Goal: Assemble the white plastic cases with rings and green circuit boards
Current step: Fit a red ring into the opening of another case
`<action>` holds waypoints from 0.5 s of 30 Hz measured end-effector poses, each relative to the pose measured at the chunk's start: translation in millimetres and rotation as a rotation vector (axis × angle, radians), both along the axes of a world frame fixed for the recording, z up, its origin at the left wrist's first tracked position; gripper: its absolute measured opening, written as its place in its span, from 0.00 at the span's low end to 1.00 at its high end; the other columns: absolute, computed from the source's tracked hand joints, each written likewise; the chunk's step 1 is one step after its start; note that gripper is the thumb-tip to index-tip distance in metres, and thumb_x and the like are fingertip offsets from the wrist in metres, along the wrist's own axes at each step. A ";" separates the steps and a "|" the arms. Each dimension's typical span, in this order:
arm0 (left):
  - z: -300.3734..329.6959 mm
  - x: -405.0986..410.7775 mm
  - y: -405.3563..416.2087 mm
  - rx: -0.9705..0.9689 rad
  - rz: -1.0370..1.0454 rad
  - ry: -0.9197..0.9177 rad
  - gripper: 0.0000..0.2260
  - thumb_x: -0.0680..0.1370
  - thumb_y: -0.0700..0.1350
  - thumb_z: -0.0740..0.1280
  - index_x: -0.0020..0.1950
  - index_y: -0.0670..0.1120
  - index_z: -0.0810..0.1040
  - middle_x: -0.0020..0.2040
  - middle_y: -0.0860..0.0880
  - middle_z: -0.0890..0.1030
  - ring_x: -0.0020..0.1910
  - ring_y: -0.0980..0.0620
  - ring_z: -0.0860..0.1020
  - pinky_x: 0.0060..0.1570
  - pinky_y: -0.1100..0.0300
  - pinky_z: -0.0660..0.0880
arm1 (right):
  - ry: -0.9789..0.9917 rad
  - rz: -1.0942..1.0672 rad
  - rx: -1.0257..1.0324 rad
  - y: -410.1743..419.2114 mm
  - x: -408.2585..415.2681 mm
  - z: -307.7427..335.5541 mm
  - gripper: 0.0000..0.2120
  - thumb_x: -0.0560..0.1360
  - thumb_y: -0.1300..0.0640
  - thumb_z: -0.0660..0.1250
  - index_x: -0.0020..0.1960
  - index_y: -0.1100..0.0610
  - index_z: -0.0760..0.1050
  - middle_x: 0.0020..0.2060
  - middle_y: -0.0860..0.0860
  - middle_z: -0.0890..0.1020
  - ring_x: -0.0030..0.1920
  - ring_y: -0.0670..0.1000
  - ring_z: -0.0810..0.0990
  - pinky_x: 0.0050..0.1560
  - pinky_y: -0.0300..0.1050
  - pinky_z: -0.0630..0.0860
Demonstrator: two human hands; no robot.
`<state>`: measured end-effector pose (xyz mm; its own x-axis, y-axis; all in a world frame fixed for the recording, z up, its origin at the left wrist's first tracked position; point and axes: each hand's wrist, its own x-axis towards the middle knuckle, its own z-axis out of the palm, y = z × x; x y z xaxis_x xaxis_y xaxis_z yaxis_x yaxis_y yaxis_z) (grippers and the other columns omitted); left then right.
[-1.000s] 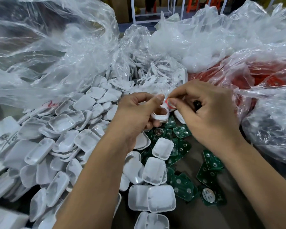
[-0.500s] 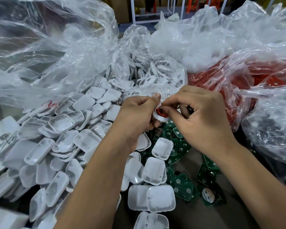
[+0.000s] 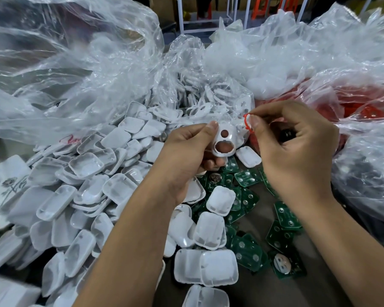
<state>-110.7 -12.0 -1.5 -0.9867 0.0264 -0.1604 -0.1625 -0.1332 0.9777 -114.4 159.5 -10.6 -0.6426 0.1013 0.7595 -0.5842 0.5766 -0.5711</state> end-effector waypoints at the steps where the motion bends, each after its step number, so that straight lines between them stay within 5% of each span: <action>1: 0.4 0.1 0.1 0.018 0.001 0.005 0.12 0.84 0.48 0.65 0.47 0.43 0.84 0.39 0.44 0.85 0.29 0.51 0.77 0.29 0.65 0.73 | 0.014 -0.002 0.031 -0.2 0.1 0.2 0.01 0.77 0.62 0.74 0.48 0.60 0.85 0.42 0.51 0.85 0.42 0.48 0.83 0.44 0.44 0.79; 6: 2.1 1.2 0.0 -0.005 -0.001 0.009 0.14 0.84 0.49 0.66 0.44 0.44 0.83 0.37 0.44 0.84 0.28 0.51 0.75 0.27 0.65 0.68 | 0.060 0.078 0.263 -5.0 2.7 -2.4 0.01 0.77 0.65 0.75 0.46 0.62 0.85 0.40 0.48 0.79 0.37 0.35 0.72 0.44 0.27 0.67; 10: 2.9 2.5 -1.2 -0.074 -0.009 0.019 0.19 0.84 0.50 0.66 0.35 0.48 0.84 0.35 0.40 0.79 0.35 0.44 0.68 0.29 0.61 0.63 | 0.037 0.180 0.326 -5.6 2.3 -5.1 0.01 0.77 0.67 0.76 0.46 0.63 0.86 0.39 0.48 0.77 0.36 0.29 0.69 0.43 0.24 0.64; 15: 1.6 2.2 0.9 -0.106 0.022 0.031 0.17 0.84 0.49 0.66 0.36 0.46 0.83 0.31 0.43 0.78 0.27 0.50 0.73 0.24 0.66 0.67 | 0.007 0.214 0.374 -6.5 1.6 -3.4 0.02 0.76 0.67 0.76 0.47 0.62 0.86 0.39 0.51 0.79 0.36 0.29 0.69 0.41 0.23 0.63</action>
<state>-108.6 -11.0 0.1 -0.9913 -0.0105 -0.1310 -0.1306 -0.0320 0.9909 -112.8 152.9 -14.0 -0.6140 -0.3168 0.7230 -0.7162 0.6086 -0.3416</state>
